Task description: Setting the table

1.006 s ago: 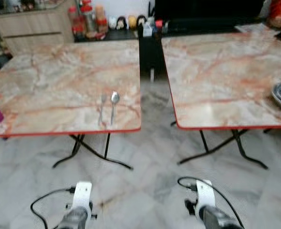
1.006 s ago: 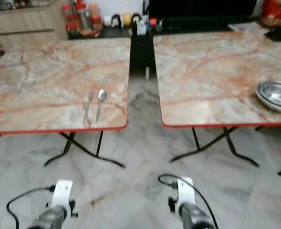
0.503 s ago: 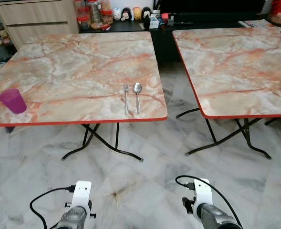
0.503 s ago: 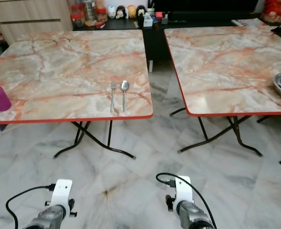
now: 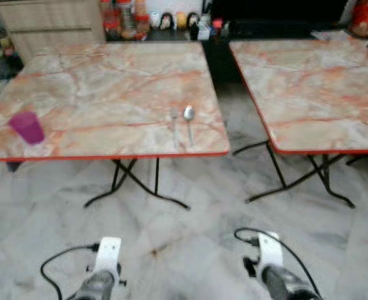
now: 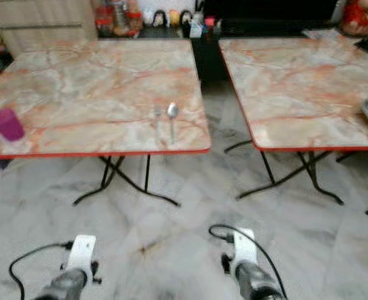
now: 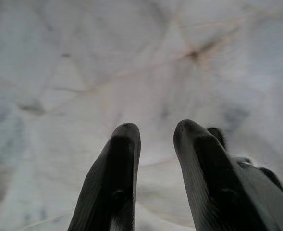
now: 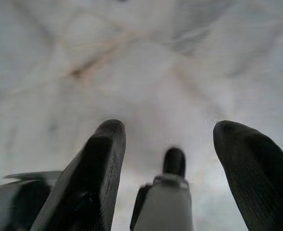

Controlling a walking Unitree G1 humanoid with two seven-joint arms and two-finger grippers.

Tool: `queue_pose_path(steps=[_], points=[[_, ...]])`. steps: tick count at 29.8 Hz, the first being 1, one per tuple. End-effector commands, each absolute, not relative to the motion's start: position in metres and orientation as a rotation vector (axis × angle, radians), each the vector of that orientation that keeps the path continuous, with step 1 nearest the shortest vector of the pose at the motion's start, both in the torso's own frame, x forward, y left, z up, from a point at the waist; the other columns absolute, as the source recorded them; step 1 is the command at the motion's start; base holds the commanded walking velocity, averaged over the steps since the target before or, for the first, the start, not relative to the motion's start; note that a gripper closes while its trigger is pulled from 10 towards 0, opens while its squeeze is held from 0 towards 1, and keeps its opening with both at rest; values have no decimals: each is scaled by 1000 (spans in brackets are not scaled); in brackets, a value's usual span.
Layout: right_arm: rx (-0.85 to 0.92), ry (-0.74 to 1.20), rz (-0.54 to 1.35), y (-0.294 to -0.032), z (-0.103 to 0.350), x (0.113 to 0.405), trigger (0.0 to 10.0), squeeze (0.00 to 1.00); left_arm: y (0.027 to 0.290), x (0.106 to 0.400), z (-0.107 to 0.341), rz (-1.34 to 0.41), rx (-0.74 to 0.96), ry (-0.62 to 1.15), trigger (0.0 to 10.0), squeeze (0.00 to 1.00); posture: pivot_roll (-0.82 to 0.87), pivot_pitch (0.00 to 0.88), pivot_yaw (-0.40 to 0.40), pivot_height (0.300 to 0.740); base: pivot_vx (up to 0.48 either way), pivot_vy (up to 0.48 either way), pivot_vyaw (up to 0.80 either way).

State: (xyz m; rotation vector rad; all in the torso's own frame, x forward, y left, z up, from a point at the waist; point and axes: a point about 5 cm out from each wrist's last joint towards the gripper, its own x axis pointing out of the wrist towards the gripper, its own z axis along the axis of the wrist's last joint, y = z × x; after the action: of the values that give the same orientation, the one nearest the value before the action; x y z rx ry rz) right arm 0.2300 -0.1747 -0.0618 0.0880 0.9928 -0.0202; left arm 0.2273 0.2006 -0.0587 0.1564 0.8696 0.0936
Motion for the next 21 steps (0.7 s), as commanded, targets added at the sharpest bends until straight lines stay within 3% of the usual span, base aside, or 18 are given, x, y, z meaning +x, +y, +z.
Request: queue_pose_path(steps=[1, 11, 21], points=[[90, 993, -43, -182, -62, 229, 10000, 0, 197, 225, -61, 84, 158, 882, 10000, 0, -67, 53, 26, 740, 0, 416, 0], [90, 992, -44, -182, -62, 229, 10000, 0, 197, 226, -60, 81, 158, 874, 10000, 0, -66, 53, 28, 740, 0, 27, 0], [74, 990, -33, -182, -61, 229, 10000, 0, 198, 227, -59, 84, 160, 867, 10000, 0, -62, 50, 28, 740, 297, 0, 149]])
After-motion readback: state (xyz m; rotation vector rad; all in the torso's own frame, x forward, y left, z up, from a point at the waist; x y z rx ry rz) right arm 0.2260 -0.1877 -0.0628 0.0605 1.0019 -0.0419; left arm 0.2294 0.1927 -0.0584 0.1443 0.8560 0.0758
